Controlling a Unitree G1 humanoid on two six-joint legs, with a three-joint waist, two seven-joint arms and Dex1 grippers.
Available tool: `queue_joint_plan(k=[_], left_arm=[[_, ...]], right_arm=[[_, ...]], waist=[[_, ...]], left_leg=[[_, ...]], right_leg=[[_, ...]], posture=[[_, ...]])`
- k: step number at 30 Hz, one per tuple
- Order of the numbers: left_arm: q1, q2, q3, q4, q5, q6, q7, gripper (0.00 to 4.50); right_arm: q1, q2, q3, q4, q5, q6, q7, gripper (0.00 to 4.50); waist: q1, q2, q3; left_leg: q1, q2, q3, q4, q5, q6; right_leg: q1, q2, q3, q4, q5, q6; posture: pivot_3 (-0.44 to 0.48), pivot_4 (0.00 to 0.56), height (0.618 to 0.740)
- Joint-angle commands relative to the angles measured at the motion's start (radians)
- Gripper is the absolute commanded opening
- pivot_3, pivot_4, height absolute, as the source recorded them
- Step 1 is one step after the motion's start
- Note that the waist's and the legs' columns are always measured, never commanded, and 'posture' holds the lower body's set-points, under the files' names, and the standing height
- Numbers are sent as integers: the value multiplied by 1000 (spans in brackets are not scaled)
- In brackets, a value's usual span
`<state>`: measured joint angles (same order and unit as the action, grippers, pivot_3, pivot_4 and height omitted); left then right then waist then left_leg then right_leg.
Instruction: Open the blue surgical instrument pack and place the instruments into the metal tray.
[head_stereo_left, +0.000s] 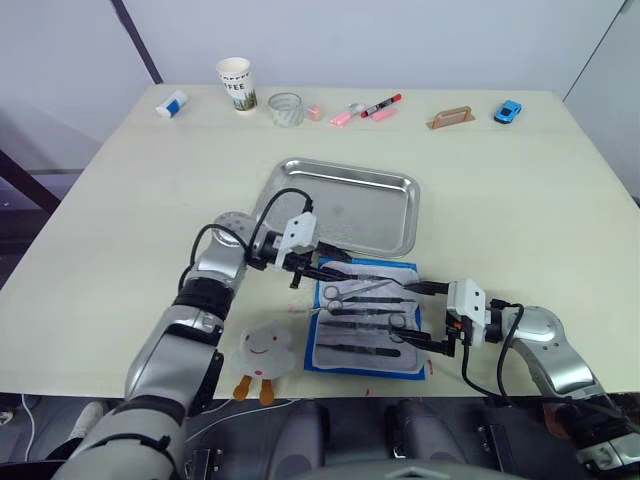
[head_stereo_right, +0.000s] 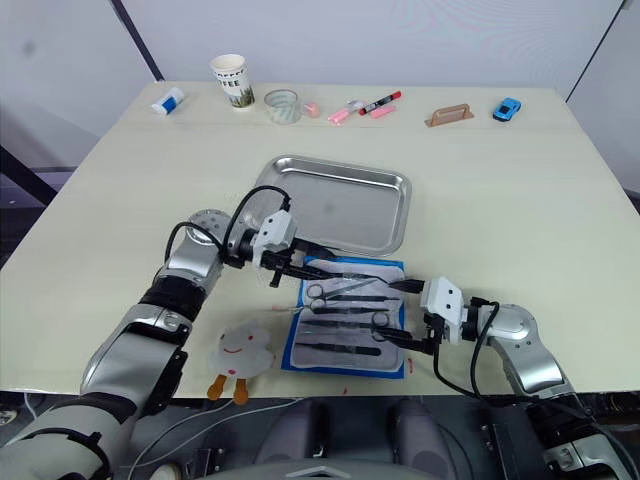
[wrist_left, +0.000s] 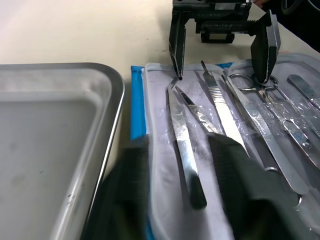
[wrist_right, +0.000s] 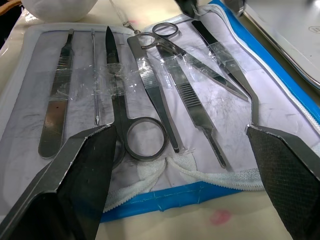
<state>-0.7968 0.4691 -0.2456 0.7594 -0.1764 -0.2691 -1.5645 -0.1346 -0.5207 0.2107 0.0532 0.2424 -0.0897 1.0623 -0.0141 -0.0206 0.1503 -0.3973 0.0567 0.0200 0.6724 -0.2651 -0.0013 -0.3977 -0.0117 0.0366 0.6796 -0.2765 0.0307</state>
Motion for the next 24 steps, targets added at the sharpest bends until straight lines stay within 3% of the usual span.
queue_joint_plan(k=[1, 24], left_arm=[[-23, -3, 7, 8, 10, -34, -37, 1398], [23, -21, -18, 36, 92, -52, 9, 1398]], right_arm=[[16, 1, 23, 40, -49, 17, -19, 4500], [13, 5, 24, 45, -53, 11, -21, 4500]], waist=[[0, 0, 0], [0, 0, 0]], left_leg=[[0, 0, 0, 0, 0, 0], [0, 0, 0, 0, 0, 0]], right_leg=[[0, 0, 0, 0, 0, 0], [0, 0, 0, 0, 0, 0]], posture=[[0, 150, 728], [0, 150, 728]])
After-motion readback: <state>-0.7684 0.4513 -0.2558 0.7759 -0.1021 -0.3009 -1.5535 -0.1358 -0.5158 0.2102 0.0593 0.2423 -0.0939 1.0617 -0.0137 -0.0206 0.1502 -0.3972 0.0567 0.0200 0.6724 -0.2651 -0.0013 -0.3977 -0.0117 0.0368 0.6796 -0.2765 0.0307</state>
